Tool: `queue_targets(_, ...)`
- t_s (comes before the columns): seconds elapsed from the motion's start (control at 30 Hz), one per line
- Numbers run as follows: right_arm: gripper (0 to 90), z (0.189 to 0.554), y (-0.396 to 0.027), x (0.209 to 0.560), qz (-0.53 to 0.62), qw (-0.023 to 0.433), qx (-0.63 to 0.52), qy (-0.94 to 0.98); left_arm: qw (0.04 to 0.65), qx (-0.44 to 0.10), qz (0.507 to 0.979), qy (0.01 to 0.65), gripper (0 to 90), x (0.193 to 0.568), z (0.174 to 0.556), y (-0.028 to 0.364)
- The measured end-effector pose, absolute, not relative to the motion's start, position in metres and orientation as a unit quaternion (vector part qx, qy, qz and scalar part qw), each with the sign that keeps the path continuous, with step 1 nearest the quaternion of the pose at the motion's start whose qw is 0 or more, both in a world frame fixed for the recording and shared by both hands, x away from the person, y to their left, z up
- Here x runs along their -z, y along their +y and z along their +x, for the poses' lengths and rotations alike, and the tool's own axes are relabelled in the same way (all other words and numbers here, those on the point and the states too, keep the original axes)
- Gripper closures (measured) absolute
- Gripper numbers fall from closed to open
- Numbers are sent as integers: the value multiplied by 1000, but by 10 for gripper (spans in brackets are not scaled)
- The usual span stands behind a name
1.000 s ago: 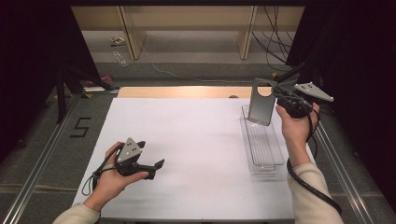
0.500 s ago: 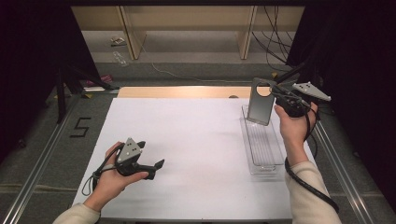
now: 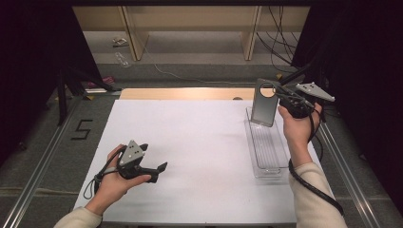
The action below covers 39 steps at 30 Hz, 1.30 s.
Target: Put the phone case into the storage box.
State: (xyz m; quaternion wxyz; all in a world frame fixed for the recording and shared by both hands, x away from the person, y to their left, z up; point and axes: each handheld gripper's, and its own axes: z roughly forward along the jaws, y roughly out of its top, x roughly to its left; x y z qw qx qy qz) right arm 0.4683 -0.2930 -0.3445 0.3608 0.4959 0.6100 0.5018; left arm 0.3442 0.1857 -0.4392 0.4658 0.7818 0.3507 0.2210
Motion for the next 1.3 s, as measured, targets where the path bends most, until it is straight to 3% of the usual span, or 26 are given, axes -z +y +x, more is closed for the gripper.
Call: queue_targets(1.3,831,482,-294,346,506,361,-489,612,466,-222,782,351,58,439,345,186)
